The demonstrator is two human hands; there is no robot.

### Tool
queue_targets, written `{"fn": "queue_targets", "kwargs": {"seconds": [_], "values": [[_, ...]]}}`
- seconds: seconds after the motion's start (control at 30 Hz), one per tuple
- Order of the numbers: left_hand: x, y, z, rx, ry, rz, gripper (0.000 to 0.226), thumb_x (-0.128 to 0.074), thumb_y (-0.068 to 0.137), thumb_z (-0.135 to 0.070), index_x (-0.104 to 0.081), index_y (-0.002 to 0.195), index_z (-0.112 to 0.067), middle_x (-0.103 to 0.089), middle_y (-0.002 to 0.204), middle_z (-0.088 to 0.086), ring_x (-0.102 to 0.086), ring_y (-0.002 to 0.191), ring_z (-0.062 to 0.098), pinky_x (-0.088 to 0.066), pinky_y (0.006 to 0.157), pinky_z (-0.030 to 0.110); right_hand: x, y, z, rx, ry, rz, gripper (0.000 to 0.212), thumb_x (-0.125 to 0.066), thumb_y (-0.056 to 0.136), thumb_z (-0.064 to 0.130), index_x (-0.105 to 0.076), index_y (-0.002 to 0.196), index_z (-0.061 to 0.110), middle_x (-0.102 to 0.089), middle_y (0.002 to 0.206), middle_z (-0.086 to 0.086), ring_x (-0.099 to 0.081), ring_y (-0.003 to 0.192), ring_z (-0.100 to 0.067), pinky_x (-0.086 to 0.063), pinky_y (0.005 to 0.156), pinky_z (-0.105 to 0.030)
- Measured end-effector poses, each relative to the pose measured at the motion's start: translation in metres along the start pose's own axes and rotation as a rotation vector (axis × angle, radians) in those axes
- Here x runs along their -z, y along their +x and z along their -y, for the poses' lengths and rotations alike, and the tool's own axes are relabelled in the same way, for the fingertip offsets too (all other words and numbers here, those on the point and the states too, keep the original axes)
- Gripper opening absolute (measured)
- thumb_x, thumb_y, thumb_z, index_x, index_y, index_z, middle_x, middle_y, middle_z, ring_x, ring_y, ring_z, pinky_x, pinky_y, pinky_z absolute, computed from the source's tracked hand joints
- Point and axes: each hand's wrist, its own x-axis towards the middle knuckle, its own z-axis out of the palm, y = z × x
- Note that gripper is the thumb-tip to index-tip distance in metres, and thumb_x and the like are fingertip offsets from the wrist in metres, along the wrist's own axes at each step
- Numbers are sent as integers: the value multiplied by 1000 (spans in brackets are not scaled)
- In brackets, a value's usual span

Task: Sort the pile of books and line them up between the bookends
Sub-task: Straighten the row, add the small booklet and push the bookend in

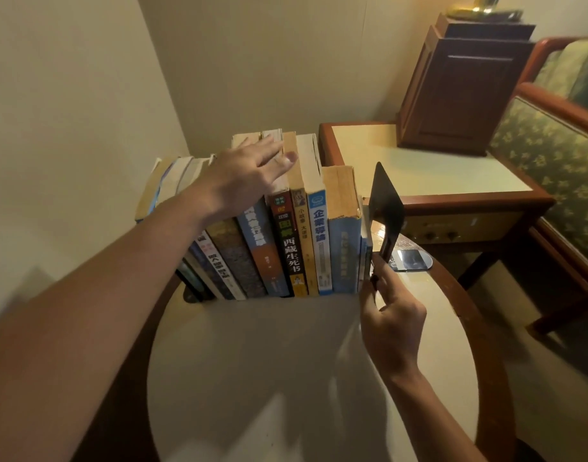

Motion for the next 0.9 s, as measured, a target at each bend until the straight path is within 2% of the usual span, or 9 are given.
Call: {"fn": "queue_targets", "kwargs": {"seconds": [0.1,0.17,0.27,0.33,0.43,0.5,0.6,0.73,0.9], "values": [[12,-20,19,39,-2,-132,59,-31,101,-58,-42,151,-29,-30,161,-8,-19,152,17,-17,124,46,4,3,14,252,-125,-94,36,-64,97,9,-62,132,3,-62,134,-11,-59,123,-22,-55,91,-33],[20,-33,38,90,44,-222,52,-32,104,-51,-46,148,-28,-33,161,-5,-22,151,22,-19,123,49,0,15,32,361,-113,-64,40,-64,97,13,-59,135,3,-51,146,-15,-48,138,-30,-51,99,-50],[28,-53,70,209,92,-280,51,-31,105,-48,-46,148,-24,-36,160,1,-26,149,29,-23,121,49,-12,45,67,515,-146,98,58,-64,95,26,-45,148,10,-31,160,-16,-22,152,-33,-33,115,-63],[26,-64,82,267,88,-237,52,-30,106,-48,-39,152,-27,-30,163,-1,-25,150,28,-24,119,47,-19,66,87,612,-249,210,73,-65,94,38,-32,156,17,-16,166,-17,-7,155,-35,-18,120,-64],[17,-71,87,242,39,-186,53,-31,107,-45,-32,156,-25,-15,166,-9,-21,151,20,-23,121,41,-30,84,102,690,-393,345,84,-63,91,51,-23,160,25,-5,168,-15,2,154,-37,-11,120,-64],[15,-71,86,223,-7,-212,50,-31,108,-41,-32,156,-25,-15,166,-10,-21,151,18,-22,120,39,-37,86,102,711,-446,396,85,-69,89,49,-27,158,24,-11,167,-16,-4,154,-39,-18,117,-67],[14,-70,83,215,-88,-230,49,-30,109,-38,-31,156,-28,-15,166,-10,-15,153,15,-17,120,37,-42,84,100,723,-446,398,83,-78,84,35,-36,154,18,-29,161,-17,-22,150,-39,-39,105,-68],[8,-68,79,180,-9,-209,50,-29,108,-41,-30,156,-29,-13,167,-8,-2,155,21,-12,122,45,-41,85,103,732,-457,399,83,-81,82,32,-39,152,17,-35,156,-15,-27,148,-36,-42,106,-64],[5,-65,79,151,107,-203,53,-27,107,-46,-31,156,-26,-14,167,-3,-1,154,29,-9,123,47,-38,84,104,705,-469,414,83,-80,84,34,-37,153,19,-34,158,-13,-25,149,-35,-45,103,-64]]}}
